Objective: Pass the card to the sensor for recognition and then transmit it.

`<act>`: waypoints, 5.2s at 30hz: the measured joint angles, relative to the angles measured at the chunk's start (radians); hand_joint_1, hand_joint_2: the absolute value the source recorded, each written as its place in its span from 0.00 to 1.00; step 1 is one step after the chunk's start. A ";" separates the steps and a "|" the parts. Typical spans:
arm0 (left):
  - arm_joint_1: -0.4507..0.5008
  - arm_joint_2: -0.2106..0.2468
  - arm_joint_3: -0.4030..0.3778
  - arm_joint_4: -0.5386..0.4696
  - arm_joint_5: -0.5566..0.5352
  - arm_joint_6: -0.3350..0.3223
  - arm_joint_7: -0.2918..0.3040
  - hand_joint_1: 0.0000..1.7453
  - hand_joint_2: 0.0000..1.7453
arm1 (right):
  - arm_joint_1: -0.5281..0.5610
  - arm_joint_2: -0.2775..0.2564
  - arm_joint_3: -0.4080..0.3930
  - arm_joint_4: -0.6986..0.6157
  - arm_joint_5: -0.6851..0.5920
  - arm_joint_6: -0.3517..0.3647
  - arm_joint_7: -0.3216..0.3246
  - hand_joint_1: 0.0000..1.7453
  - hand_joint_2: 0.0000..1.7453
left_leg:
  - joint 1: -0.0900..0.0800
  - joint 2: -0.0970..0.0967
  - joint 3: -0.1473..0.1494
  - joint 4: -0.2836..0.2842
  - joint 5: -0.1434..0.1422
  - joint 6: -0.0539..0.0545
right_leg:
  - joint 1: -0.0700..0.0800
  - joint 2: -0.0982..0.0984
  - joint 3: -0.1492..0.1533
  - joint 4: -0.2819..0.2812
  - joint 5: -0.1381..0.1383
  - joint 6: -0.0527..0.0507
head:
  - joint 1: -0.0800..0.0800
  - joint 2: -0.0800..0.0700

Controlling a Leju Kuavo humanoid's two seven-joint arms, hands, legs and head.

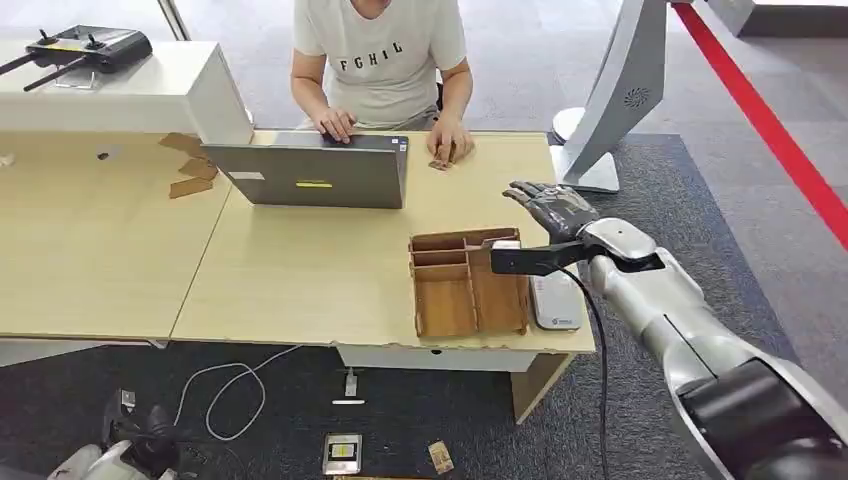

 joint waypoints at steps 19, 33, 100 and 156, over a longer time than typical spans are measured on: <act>-0.001 0.000 0.000 0.000 0.002 -0.011 -0.008 0.00 0.00 | 0.001 0.024 0.000 -0.028 0.024 -0.015 -0.036 0.00 1.00 | 0.000 0.000 0.000 0.000 0.000 0.000 | 0.000 0.000 0.000 0.000 0.000 0.000 | 0.000 0.000; 0.006 0.000 -0.001 0.000 0.004 -0.008 0.001 0.00 0.00 | 0.007 0.033 0.000 -0.088 0.027 0.004 -0.043 0.00 1.00 | 0.000 0.000 0.000 0.000 0.000 0.000 | 0.000 0.000 0.000 0.000 0.000 0.000 | 0.000 0.000; 0.034 0.028 0.006 0.000 0.038 -0.011 -0.046 0.00 0.00 | 0.027 -0.101 0.004 -0.319 -0.001 0.125 -0.027 0.00 1.00 | 0.000 0.000 0.000 0.000 0.000 0.000 | 0.000 0.000 0.000 0.000 0.000 0.000 | 0.000 0.000; 0.021 0.021 0.031 0.000 0.016 0.018 0.014 0.00 0.00 | 0.210 -0.235 0.098 -0.847 -0.305 0.357 0.160 0.00 1.00 | 0.000 0.000 -0.002 0.000 0.000 0.000 | 0.000 0.000 -0.001 0.000 0.000 -0.001 | 0.000 0.000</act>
